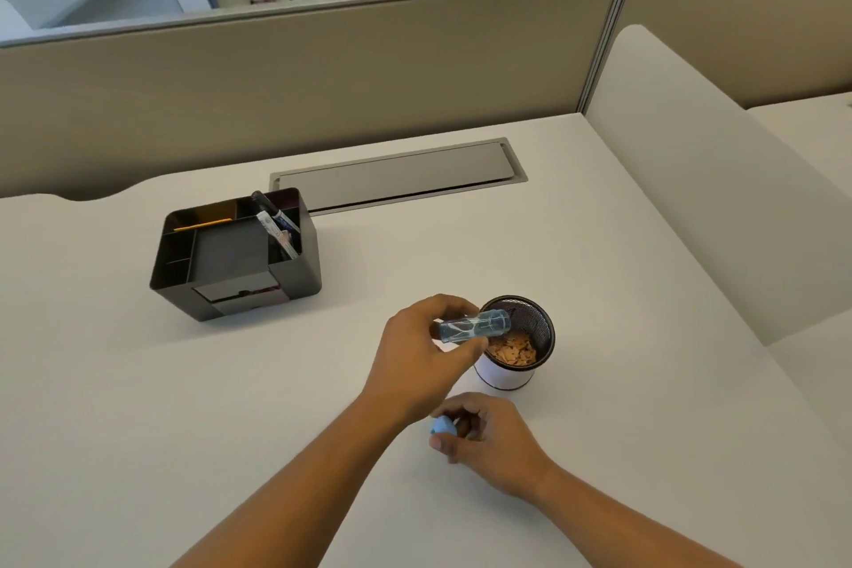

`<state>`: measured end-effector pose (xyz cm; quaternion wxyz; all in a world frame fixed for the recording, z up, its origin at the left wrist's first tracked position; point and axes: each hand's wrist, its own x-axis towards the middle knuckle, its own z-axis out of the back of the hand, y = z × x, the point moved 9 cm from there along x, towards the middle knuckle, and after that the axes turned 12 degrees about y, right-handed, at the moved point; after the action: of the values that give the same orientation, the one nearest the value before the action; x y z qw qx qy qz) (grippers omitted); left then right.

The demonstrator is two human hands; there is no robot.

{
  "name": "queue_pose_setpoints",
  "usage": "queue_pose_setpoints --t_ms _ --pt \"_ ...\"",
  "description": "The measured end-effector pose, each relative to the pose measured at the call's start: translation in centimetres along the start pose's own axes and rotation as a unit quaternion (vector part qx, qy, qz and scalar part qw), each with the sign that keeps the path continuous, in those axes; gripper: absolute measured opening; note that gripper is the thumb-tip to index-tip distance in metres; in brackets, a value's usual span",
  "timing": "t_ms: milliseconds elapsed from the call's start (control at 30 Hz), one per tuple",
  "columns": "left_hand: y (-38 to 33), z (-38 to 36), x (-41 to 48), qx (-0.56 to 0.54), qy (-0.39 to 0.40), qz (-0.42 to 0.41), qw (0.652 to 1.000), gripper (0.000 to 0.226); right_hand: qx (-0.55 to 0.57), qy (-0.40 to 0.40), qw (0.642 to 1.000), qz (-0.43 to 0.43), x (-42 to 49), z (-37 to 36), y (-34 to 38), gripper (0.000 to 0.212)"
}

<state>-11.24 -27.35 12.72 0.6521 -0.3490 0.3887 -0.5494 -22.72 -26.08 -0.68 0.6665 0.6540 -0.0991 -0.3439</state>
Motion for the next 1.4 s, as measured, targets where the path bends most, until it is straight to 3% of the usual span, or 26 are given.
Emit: queue_pose_setpoints --t_ms 167,433,867,1400 --pt "2.5 3.0 -4.2 -0.07 -0.035 0.038 0.996 0.03 0.064 -0.02 0.998 -0.007 -0.5 0.8 2.2 0.028" --pt "6.0 7.6 -11.7 -0.09 -0.096 0.058 0.99 0.028 0.155 0.01 0.982 0.105 -1.6 -0.9 11.1 0.032" --pt "8.5 10.6 -17.7 -0.097 -0.131 0.047 0.985 0.028 0.034 0.036 0.993 0.106 -1.9 -7.0 14.5 0.038" --pt "7.6 10.9 -18.1 -0.031 -0.063 0.043 0.997 0.028 -0.027 0.052 0.989 0.132 -2.4 -8.9 16.1 0.036"
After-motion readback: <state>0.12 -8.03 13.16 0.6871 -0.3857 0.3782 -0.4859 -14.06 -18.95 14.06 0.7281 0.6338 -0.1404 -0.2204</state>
